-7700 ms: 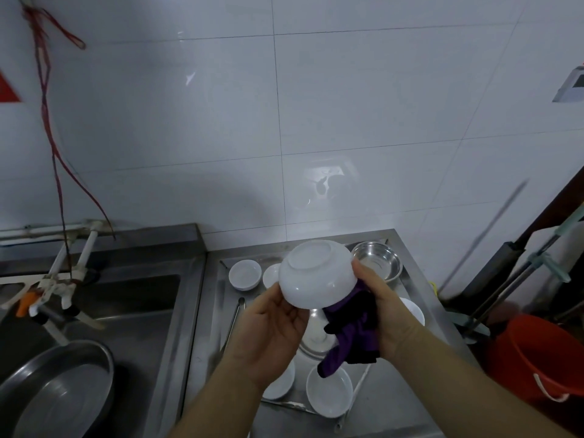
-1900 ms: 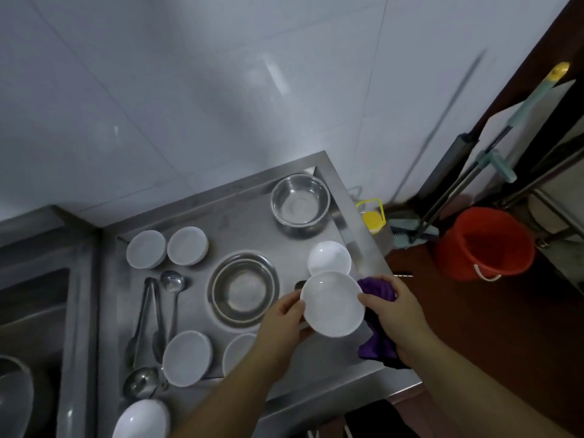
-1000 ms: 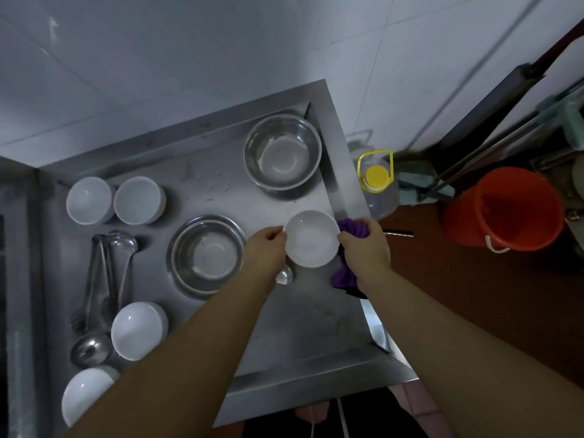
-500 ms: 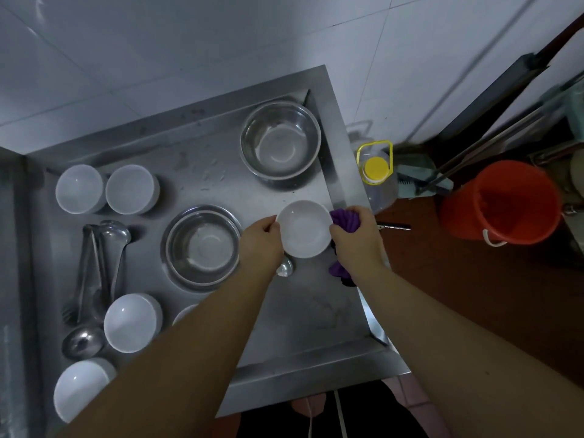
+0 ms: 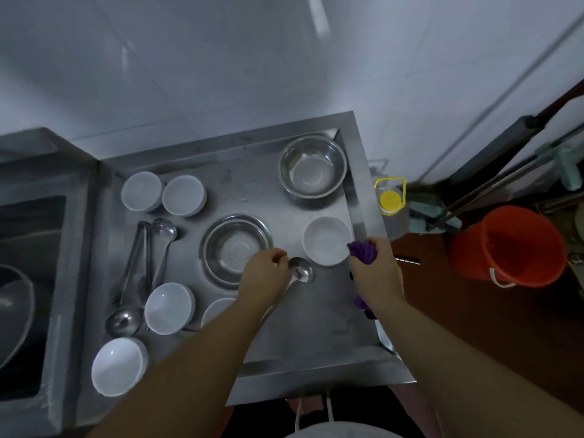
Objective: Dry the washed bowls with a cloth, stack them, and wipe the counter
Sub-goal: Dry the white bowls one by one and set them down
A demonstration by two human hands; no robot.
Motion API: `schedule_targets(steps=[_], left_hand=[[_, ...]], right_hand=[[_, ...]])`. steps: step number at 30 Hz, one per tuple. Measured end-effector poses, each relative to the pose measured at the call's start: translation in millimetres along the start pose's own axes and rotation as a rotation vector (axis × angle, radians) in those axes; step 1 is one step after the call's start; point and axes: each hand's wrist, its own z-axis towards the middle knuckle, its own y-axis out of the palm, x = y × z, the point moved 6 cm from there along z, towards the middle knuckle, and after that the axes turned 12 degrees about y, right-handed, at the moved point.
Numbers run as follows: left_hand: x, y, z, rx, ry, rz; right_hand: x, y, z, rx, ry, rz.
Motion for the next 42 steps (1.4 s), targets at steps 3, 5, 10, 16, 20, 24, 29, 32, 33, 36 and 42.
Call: schedule_targets(steps=[3,5,10,16,20,24,29,32,33,36,42], left_hand=[[-23.2,-15.4,-30.0,-0.086,-0.023,0.074],[-48.0,-30.7,-50.6,-0.108,-0.047,0.113],[-127.2,-69.9,-89.2,-0.144,-0.096,0.248],[-225.5,-117.2,-110.1,-0.165,-0.165,0.281],[-277.5,-142.2,-104.3,-0.185,-0.170,0.222],[-306.2,-157.1,-91.4,-0.157,-0.162,0.128],[-321.6,-153.5,-76.7,-0.158,-0.217,0.052],[-326.6,-143.1,-68.1,-0.164,-0.249,0.006],[-328.0,-140.2,-65.7,-0.161,-0.270,-0.017],[-333.3,-133.6,-60.2,-0.141,-0.339,-0.079],[-332.1,-131.0,-60.6,-0.113,-0.417,-0.186]], right_hand=[[-6.9,26.9,-26.5,-0.115,-0.038,-0.078],[-12.1,51.9,-45.8,-0.198,-0.090,-0.168],[-20.6,121.6,-92.6,-0.380,-0.141,-0.294],[-39.8,201.7,-144.1,-0.414,-0.156,-0.385],[-44.2,248.8,-173.9,-0.371,-0.137,-0.386],[-40.3,284.4,-193.2,-0.328,-0.115,-0.378],[-29.0,302.1,-207.0,-0.275,-0.048,-0.405],[-26.4,304.0,-210.1,-0.220,-0.046,-0.427],[-25.1,304.6,-210.6,-0.221,-0.034,-0.420],[-21.3,304.4,-211.6,-0.232,-0.005,-0.389],[-22.5,295.7,-216.6,-0.242,0.008,-0.304]])
